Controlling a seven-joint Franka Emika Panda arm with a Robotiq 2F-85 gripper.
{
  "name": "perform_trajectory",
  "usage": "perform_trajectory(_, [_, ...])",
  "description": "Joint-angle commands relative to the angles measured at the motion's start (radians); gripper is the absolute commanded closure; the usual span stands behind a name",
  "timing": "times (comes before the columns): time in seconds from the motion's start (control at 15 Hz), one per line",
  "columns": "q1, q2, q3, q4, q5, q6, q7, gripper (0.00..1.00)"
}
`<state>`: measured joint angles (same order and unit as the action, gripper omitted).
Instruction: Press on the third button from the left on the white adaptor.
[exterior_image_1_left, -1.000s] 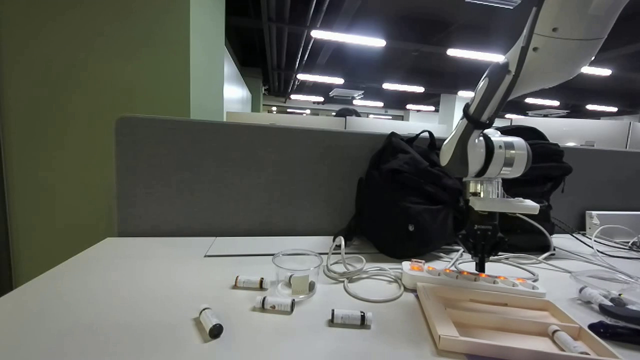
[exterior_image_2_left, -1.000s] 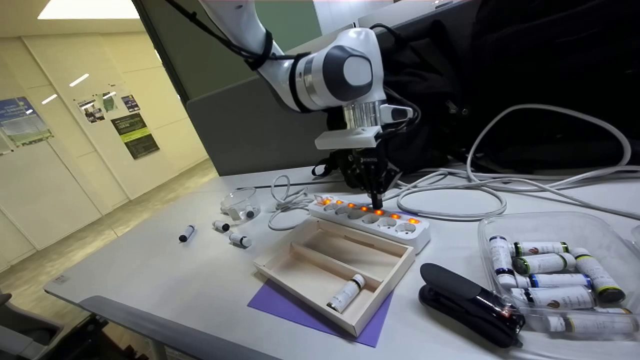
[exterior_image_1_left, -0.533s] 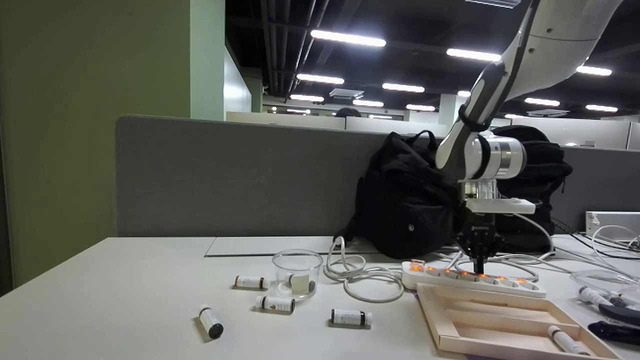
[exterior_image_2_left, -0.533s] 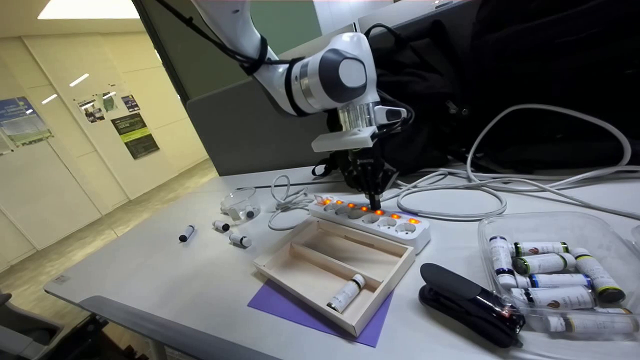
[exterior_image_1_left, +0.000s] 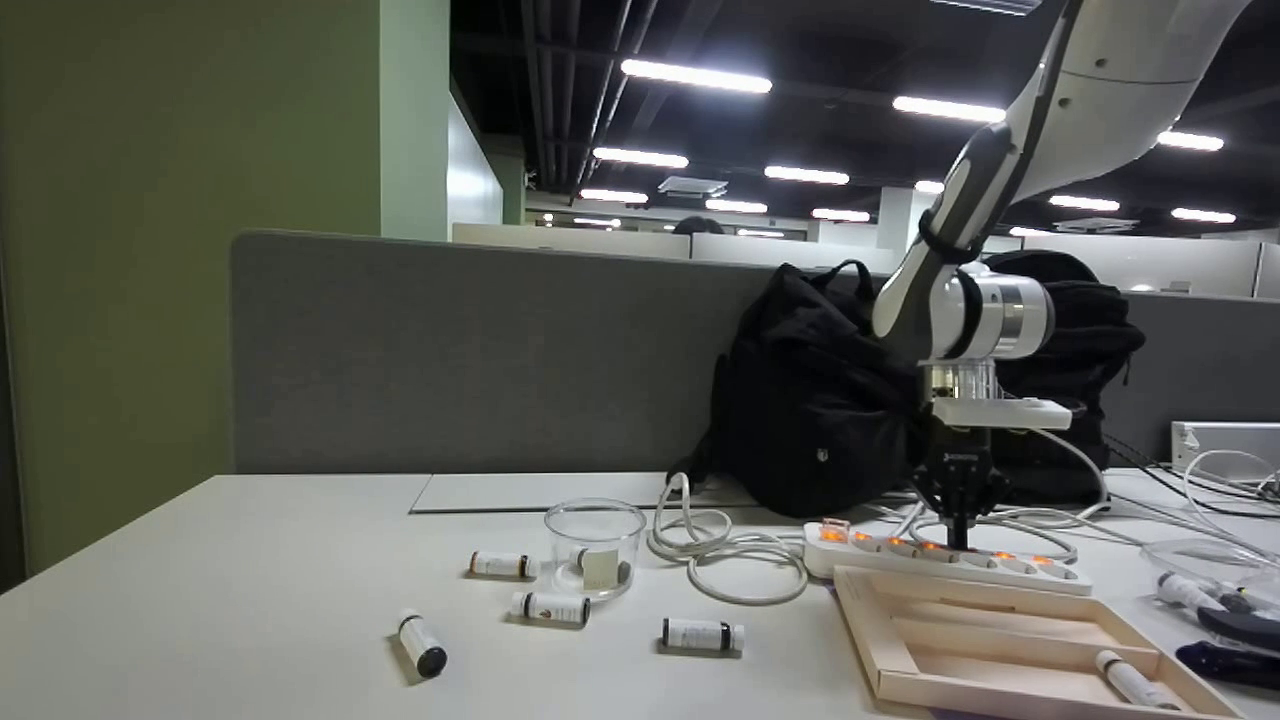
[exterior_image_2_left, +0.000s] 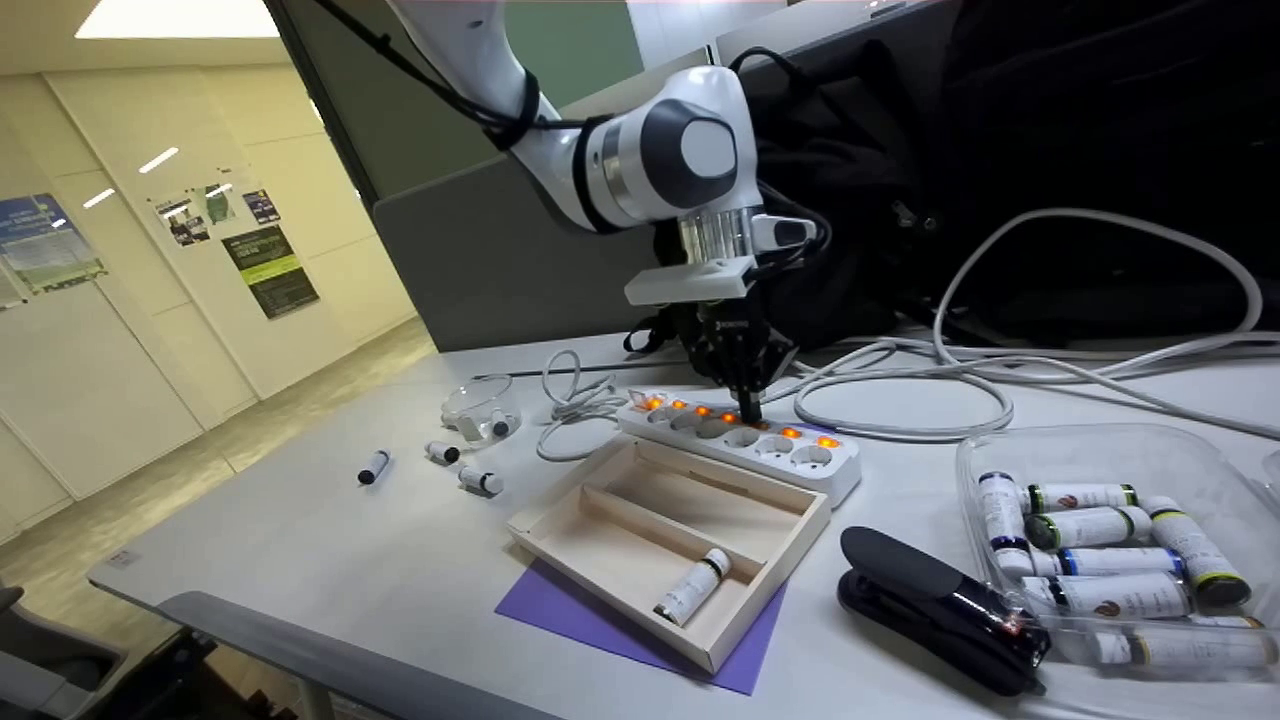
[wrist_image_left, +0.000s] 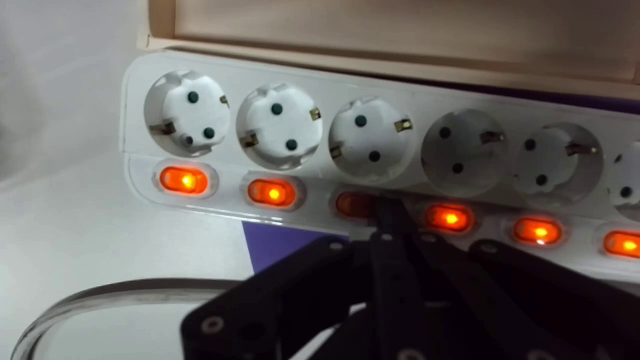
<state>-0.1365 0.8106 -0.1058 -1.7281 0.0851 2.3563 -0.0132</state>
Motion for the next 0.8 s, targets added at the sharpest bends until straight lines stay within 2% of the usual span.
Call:
perform_trajectory(0.0, [-0.017, -0.049, 0.018, -0.018, 0.01, 0.002, 0.009, 1.0])
perform_trajectory(0.27, [-0.016, -0.154, 0.03, -0.041, 0.027, -0.029, 0.005, 1.0])
perform_trajectory(0.33, [-0.017, -0.176, 0.034, -0.041, 0.025, -0.045, -0.003, 0.74])
perform_trajectory(0.4, [-0.015, -0.197, 0.033, -0.042, 0.024, -0.063, 0.001, 0.73])
perform_trajectory(0.73, [-0.026, -0.248, 0.034, 0.0, 0.035, -0.247, -0.005, 0.4])
